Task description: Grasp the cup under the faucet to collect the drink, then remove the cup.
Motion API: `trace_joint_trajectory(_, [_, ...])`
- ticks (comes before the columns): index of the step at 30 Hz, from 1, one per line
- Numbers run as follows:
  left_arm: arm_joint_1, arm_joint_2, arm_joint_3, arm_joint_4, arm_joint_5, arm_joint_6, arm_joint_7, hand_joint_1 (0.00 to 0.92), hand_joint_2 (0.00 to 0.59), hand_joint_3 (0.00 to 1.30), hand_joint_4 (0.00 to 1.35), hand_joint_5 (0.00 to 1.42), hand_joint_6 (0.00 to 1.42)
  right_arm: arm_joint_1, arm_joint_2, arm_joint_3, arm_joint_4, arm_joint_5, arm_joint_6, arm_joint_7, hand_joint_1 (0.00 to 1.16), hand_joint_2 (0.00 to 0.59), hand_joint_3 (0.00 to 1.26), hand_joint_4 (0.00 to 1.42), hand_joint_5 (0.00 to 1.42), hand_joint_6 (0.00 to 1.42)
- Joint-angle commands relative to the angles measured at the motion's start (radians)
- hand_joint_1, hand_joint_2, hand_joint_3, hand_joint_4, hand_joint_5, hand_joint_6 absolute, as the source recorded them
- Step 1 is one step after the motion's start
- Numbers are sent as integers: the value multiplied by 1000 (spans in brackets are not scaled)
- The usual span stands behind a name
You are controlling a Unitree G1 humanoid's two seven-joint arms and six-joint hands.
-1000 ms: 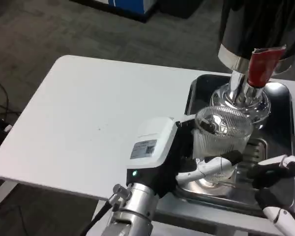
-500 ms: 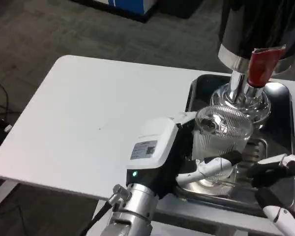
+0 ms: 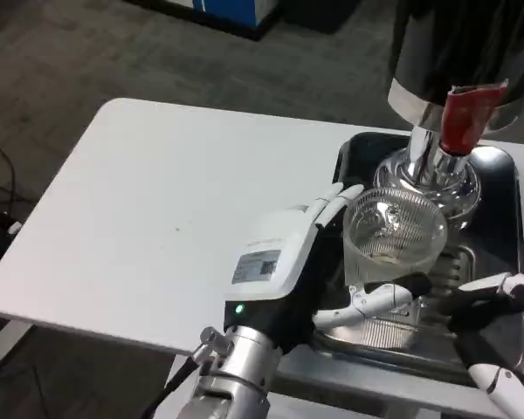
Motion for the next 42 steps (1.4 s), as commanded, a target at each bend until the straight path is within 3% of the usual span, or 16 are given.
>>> trace_joint_trajectory(1, [36,6,-22,21,7,48,-81,115,69,194,80,197,233,10,8,-2,-6,15,-17,-2,411,385,561,586,558,385])
trace_joint_trajectory(19, [7,-12,-43,-24,9,171,-244,84,73,99,13,179,195,11,9,-2,-12,27,-19,0,427,382,562,585,558,385])
trace_joint_trajectory(42, [33,-34,-66,-136,55,232,-224,105,96,109,23,153,194,6,12,0,-11,28,-16,-1,430,382,562,588,558,385])
